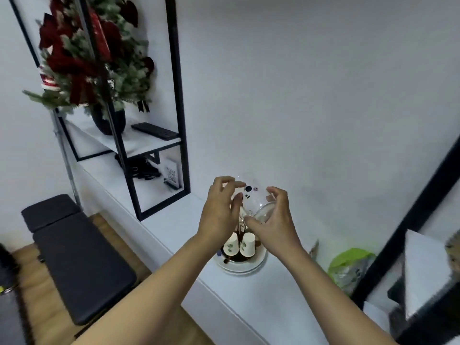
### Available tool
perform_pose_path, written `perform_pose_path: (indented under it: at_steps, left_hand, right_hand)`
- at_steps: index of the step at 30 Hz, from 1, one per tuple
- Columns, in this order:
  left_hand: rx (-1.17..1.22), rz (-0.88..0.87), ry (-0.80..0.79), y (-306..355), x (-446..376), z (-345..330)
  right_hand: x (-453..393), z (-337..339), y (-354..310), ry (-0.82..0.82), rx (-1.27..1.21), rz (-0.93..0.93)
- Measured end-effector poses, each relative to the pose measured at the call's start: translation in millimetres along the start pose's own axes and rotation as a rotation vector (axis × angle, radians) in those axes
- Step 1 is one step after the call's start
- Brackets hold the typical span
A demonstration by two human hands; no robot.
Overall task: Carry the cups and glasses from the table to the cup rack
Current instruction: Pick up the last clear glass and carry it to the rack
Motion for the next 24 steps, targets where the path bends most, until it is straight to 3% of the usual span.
perform_pose_path:
  at_steps: [6,11,18,24]
  left_hand:
    - [-0.092,-0.183,-0.188,-81.8,-61.5,-55.9]
    - [-0.043,-0.089,-0.349,-161.3,-110.0,-115.9]
    - [0.047,0.152,-0.760,-271.5,-118.2,-200.8]
    - [0.053,0.143,-0.944,-310.4,-104.9,-240.5]
  right_hand:
    - [-86.7,-46.6,32.1,0.045,0.134,0.035]
    - [-159.6,-98.4,74.4,0.067,0.229,-0.046]
    - [-207.3,-171.8,167.2,-0.081,0.439,-0.267]
    - [-210.1,-200.6,221.1,-0.161,0.573,-0.347]
Point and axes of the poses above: each hand's wrist, its own x-axis away from the middle knuckle, its own z-axis out of the back of the hand, y = z × x, the point moved 5 cm from there along -x, towards the middle knuckle, and after that the axes turned 15 degrees about y, right-handed, at the moved point
